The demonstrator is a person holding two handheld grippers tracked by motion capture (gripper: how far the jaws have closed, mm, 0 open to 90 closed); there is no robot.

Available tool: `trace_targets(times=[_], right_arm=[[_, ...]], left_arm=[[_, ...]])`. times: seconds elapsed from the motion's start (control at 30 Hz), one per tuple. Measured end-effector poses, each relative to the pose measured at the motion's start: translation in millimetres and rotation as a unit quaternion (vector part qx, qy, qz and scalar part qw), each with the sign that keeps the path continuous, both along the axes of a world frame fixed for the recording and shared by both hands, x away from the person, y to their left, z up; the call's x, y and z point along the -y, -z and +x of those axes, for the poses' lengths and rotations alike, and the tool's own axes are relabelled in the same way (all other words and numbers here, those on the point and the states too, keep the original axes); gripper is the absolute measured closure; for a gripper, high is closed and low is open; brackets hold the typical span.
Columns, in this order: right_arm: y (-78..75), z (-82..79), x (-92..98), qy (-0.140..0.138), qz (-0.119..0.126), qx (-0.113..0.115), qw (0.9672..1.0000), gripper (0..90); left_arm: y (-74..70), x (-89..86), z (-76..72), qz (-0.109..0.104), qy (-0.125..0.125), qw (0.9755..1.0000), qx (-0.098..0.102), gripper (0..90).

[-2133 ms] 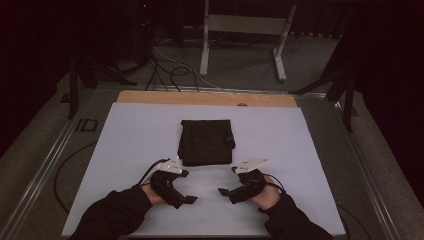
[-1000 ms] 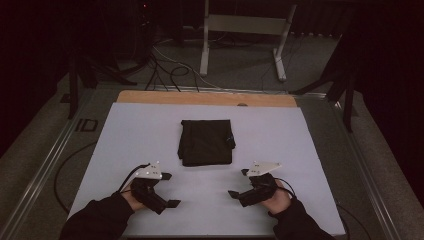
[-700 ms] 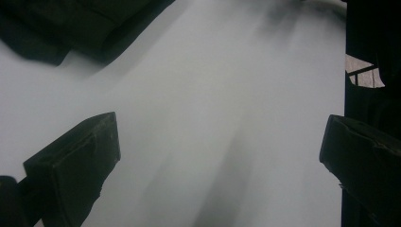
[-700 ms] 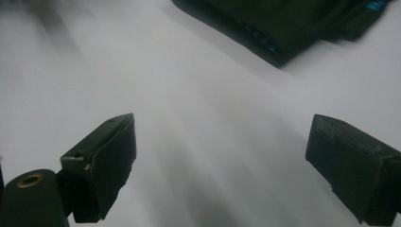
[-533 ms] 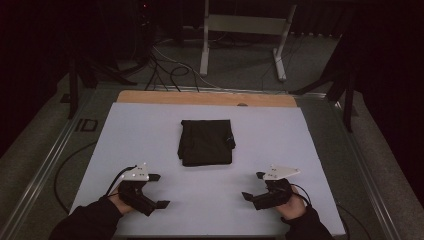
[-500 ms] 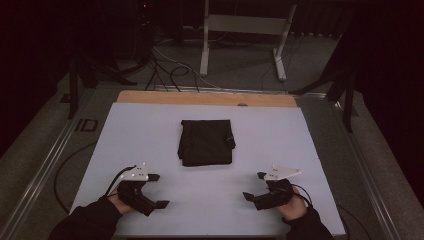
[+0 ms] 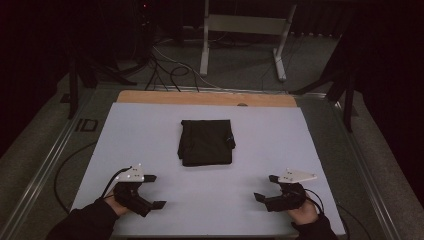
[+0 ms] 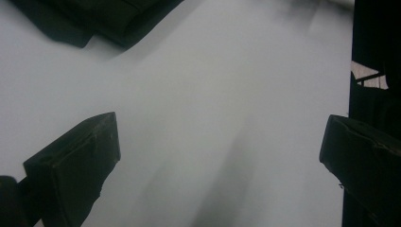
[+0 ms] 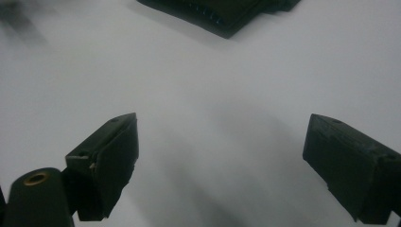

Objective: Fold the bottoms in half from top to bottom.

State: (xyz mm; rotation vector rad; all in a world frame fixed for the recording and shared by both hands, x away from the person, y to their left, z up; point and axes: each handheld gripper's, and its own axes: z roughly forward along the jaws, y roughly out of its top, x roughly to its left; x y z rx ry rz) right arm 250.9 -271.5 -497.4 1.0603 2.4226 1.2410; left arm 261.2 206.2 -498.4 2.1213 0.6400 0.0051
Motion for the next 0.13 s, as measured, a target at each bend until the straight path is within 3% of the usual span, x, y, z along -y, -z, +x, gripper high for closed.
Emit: trace_targets(times=[0.13], right_arm=[[0.8,0.0,-2.3,-0.003,-0.001,-0.001,1.0,11.3]], left_arm=[[0.2,-0.1,-1.5,-0.005,-0.003,1.0,-0.002,0.1]])
